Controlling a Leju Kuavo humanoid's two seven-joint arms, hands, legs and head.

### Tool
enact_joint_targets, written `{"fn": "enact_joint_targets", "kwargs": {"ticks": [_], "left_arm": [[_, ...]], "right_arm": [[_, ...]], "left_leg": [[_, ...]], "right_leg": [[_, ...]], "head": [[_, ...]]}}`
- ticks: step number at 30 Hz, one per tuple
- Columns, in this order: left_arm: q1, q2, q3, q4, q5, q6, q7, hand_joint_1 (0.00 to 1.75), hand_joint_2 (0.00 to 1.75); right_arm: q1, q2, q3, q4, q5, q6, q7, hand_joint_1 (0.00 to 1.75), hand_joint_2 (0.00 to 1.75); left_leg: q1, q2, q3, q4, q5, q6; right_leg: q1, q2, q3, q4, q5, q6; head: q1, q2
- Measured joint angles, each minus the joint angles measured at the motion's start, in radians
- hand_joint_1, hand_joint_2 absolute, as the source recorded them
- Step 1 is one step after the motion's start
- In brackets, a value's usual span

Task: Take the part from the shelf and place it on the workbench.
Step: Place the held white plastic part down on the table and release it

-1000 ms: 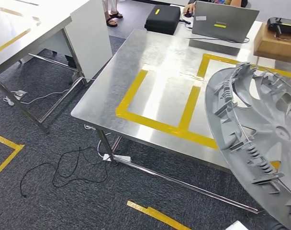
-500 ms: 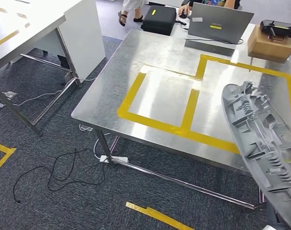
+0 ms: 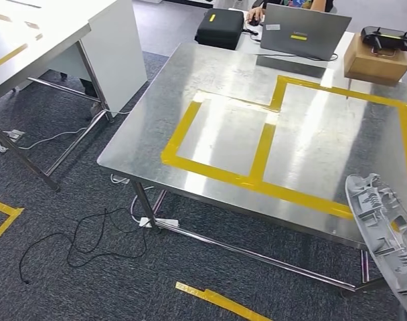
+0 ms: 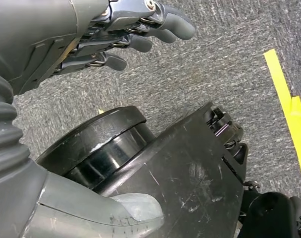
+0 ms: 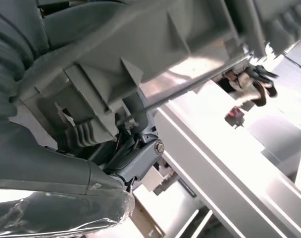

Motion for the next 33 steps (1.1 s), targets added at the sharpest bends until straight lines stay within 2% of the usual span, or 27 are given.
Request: {"fn": "enact_joint_targets", "kwargs": {"ticks": [4, 8, 11, 15, 21, 26, 29, 31, 33], "left_arm": [[0.0, 0.004, 0.0, 0.0, -0.012, -0.009, -0.002, 0.0, 1.75], [0.0, 0.008, 0.0, 0.0, -0.021, -0.017, -0.004, 0.0, 1.75], [0.001, 0.01, 0.0, 0.0, -0.027, -0.022, -0.005, 0.0, 1.75], [0.001, 0.013, 0.0, 0.0, -0.028, -0.024, -0.006, 0.0, 1.75], [0.0, 0.013, 0.0, 0.0, -0.028, -0.025, -0.007, 0.0, 1.75], [0.0, 0.013, 0.0, 0.0, -0.029, -0.025, -0.007, 0.0, 1.75], [-0.003, 0.013, 0.0, 0.0, -0.032, -0.024, -0.003, 0.0, 1.75], [-0.007, 0.012, -0.001, 0.0, -0.045, -0.028, 0.003, 0.0, 1.75], [-0.019, 0.008, -0.003, 0.0, -0.06, -0.041, 0.027, 0.0, 1.75]], "right_arm": [[-0.149, 0.0, -0.249, 0.122, 0.032, 0.206, -0.063, 1.75, 1.75], [-0.347, -0.004, -0.552, 0.227, 0.159, 0.416, -0.162, 1.75, 1.75], [-0.449, -0.016, -0.732, 0.272, 0.24, 0.481, -0.217, 1.75, 1.75], [-0.526, -0.023, -0.864, 0.3, 0.287, 0.495, -0.241, 1.75, 1.75], [-0.568, -0.023, -0.929, 0.32, 0.319, 0.495, -0.255, 1.75, 1.75], [-0.575, -0.026, -0.917, 0.313, 0.467, 0.489, -0.276, 1.75, 1.75], [-0.564, -0.026, -0.866, 0.296, 0.56, 0.465, -0.276, 1.75, 1.75], [-0.551, -0.028, -0.8, 0.29, 0.634, 0.414, -0.254, 1.75, 1.75], [-0.529, -0.047, -0.685, 0.3, 0.716, 0.343, -0.155, 1.75, 1.75]], "left_leg": [[0.001, 0.0, 0.001, 0.0, 0.0, 0.0], [0.001, -0.001, 0.003, 0.0, 0.001, 0.0], [0.001, -0.003, 0.001, 0.0, 0.002, 0.002], [0.001, -0.003, 0.001, 0.0, 0.003, 0.003], [0.001, -0.003, 0.0, 0.0, 0.003, 0.003], [0.0, -0.003, 0.0, 0.001, 0.003, 0.004], [0.001, 0.002, 0.011, -0.023, 0.015, 0.02], [0.006, 0.01, 0.024, -0.055, 0.032, 0.03], [0.008, 0.017, 0.027, -0.065, 0.037, 0.031]], "right_leg": [[0.001, -0.001, -0.004, 0.0, 0.0, 0.0], [0.001, -0.002, -0.007, 0.0, 0.0, 0.0], [0.001, -0.005, -0.001, 0.0, 0.001, 0.001], [0.001, -0.004, 0.003, 0.0, 0.001, 0.001], [0.001, -0.004, 0.002, 0.0, 0.001, 0.001], [0.0, -0.003, 0.003, -0.002, 0.003, 0.002], [-0.002, -0.007, 0.004, -0.014, 0.01, 0.014], [-0.002, -0.029, -0.019, 0.027, -0.017, 0.02], [-0.007, -0.049, -0.079, 0.144, -0.075, 0.029]], "head": [[0.0, 0.0], [0.0, 0.0], [0.001, 0.0], [0.0, 0.0], [0.0, 0.0], [0.0, 0.0], [0.001, 0.0], [0.005, 0.0], [0.009, 0.0]]}}
